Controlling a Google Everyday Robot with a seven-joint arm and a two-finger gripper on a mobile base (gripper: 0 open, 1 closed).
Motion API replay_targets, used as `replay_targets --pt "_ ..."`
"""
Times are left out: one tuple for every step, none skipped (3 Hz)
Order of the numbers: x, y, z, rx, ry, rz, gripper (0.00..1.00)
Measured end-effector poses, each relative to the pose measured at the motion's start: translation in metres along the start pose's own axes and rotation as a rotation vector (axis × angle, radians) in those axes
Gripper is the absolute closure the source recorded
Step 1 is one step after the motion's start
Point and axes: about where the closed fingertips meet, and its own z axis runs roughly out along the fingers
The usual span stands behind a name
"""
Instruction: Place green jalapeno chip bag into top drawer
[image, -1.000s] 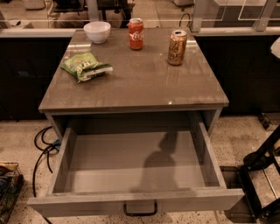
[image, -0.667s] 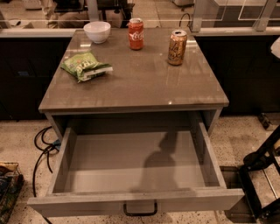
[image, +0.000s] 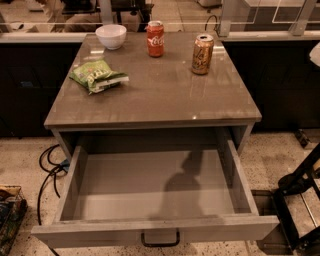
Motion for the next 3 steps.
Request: replay_targets --pt "0.0 0.0 0.0 0.0 0.0 0.0 0.0" --pt "0.0 -0.0001 0.0 0.0 0.0 0.0 0.0" --pt "0.0 -0.0001 0.0001 0.0 0.0 0.0 0.0"
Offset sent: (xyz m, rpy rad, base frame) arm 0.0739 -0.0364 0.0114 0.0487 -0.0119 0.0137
